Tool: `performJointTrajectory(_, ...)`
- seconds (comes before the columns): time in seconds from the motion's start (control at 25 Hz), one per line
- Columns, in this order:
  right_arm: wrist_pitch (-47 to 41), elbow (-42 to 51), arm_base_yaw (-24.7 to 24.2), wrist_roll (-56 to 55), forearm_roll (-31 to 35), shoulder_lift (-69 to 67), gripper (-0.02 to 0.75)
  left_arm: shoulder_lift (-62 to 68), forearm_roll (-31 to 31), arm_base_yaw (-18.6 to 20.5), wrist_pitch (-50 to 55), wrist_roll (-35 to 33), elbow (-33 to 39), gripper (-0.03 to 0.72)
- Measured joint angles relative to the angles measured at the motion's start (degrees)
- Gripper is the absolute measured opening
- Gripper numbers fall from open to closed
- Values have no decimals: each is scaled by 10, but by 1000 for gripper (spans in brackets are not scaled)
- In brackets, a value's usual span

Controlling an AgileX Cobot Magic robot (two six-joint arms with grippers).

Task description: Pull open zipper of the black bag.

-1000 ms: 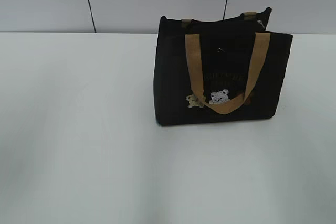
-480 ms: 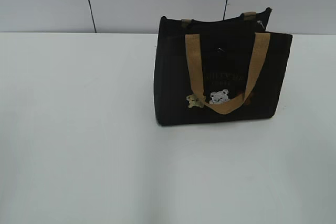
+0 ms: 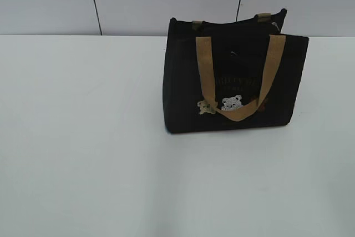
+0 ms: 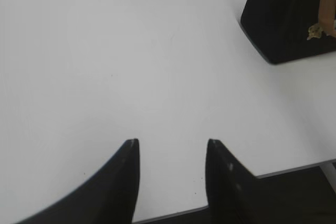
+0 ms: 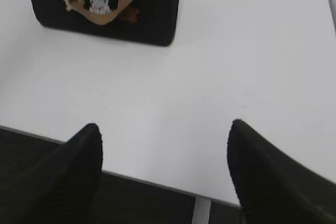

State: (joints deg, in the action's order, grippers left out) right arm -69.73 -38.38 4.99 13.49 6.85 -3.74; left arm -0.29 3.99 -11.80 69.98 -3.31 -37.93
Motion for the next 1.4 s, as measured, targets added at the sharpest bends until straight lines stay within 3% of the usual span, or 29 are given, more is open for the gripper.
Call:
performJointTrajectory(0.24,23,96,0,-1,-7,0,557,-2,2,1,-37,0,45,316)
performJointTrajectory(0.4,72,106,0,-1,-17,0,557,-2,14,2,-88,0,59,316)
performJointTrajectory(1.04,77,108,-3,-1,-8,1,557,-2,21,3,-90,0,70,293)
performJointTrajectory(1.4,79,108,-45,-1,-7,42,557,-2,22,102,-90,0,70,260)
